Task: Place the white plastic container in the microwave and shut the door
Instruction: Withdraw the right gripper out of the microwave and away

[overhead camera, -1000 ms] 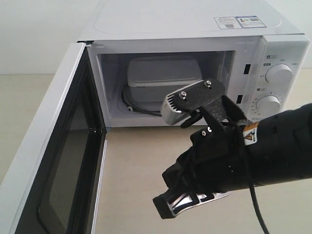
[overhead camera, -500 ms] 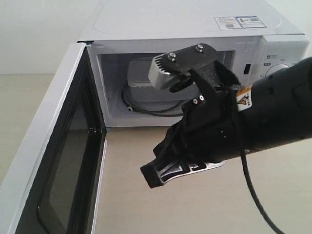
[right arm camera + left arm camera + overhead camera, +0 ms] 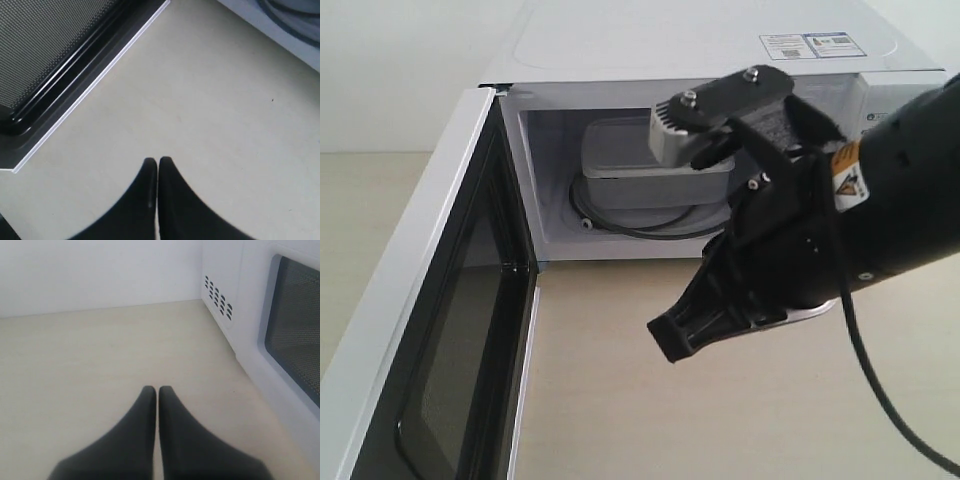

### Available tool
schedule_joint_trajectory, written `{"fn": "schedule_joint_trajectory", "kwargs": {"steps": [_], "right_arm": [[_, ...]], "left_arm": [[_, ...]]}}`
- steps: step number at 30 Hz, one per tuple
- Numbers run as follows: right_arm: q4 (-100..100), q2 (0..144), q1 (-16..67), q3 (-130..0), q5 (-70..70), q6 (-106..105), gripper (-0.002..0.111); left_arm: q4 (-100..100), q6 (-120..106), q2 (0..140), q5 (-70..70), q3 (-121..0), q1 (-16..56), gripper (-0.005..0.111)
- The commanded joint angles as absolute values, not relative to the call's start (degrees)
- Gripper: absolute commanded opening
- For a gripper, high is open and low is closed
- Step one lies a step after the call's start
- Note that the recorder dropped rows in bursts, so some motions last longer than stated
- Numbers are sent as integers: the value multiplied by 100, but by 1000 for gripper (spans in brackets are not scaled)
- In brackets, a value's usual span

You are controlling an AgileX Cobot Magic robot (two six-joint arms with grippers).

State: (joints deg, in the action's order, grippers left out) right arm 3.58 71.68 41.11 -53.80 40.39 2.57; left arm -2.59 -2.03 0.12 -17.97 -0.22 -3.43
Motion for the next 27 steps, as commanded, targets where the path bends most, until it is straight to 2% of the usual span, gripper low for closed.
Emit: {"fn": "schedule_joint_trajectory", "kwargs": {"steps": [1,24,27], "right_arm": [[268,6725,4111,-5611,4269,289,0],[227,6303,4111,-5600,4527,220,0],[781,5974,3684,-5382,3567,220,0]], "left_arm": [[-297,-416,0,-1778,0,-367,4],[-297,-416,0,-1778,0,-367,4],[-297,-416,0,-1778,0,-367,4]]}}
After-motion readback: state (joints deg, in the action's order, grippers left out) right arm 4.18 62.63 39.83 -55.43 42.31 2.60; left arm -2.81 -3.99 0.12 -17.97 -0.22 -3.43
